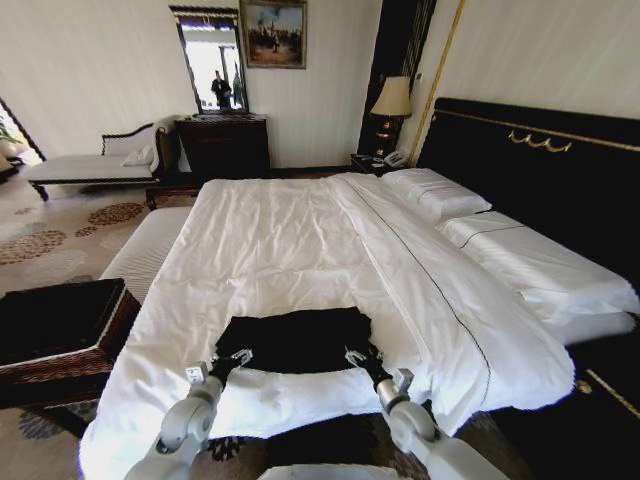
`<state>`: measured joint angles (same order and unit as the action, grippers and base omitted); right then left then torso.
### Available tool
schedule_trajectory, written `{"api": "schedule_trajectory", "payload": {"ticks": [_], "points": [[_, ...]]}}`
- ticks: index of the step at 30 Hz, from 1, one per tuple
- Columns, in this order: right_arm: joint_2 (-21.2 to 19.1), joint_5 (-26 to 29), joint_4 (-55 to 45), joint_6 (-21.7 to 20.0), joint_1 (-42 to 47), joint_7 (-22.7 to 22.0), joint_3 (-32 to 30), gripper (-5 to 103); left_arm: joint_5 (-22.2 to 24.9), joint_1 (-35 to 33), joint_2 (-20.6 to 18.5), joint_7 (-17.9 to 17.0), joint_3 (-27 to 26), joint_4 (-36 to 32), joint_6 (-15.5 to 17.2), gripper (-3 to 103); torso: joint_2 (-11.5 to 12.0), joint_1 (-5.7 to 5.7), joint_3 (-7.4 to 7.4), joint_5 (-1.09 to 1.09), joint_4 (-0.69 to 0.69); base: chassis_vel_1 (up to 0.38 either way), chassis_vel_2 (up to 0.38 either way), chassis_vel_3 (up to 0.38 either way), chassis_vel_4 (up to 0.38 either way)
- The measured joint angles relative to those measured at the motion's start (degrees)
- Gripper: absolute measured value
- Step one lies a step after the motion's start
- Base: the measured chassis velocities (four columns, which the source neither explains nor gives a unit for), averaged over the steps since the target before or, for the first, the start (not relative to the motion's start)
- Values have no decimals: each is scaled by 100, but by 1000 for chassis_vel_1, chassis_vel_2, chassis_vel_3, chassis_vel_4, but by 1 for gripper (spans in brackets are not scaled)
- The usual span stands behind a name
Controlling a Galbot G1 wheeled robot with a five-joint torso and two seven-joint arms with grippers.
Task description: Fold the clothes on the bed and place them into the basket.
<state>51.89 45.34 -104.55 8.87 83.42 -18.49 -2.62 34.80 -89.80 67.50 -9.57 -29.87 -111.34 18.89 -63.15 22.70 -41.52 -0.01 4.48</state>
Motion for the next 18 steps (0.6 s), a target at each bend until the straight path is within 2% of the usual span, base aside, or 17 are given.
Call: {"api": "schedule_trajectory", "payload": {"ticks": [3, 5, 7, 10, 11, 15, 18], "points": [[-112, -32, -535, 51, 576, -180, -380, 100, 209, -285, -99, -64, -352, -233, 47, 100, -1, -1, 0, -1, -1, 0, 0, 0, 0], [-109, -20, -638, 108, 647, -180, -479, 100, 318, -325, -116, -66, -493, -294, 46, 100, -1, -2, 0, 0, -1, 0, 0, 0, 0], [-44, 158, -740, 263, 632, -107, -627, 100, 686, -282, -119, -65, -795, -360, -35, 100, -1, -2, 0, 0, -2, 0, 0, 0, 0], [155, 824, -504, 568, 245, 457, -638, 100, 1413, 22, -45, 37, -1194, -233, -250, 100, -1, -1, 0, 1, -1, 0, 0, 0, 0], [155, 824, -504, 568, 245, 457, -638, 100, 1413, 22, -45, 37, -1194, -233, -250, 100, -1, -1, 0, 1, -1, 0, 0, 0, 0], [350, 1907, -135, 648, -313, 974, -500, 100, 1619, 278, 42, 95, -1373, 158, -366, 100, 0, 1, -1, 1, -3, 0, 0, 0, 0], [358, 2122, -99, 631, -429, 1010, -465, 100, 1619, 280, 46, 107, -1385, 184, -367, 100, 0, 0, -1, -1, -4, 0, 0, 0, 0]]}}
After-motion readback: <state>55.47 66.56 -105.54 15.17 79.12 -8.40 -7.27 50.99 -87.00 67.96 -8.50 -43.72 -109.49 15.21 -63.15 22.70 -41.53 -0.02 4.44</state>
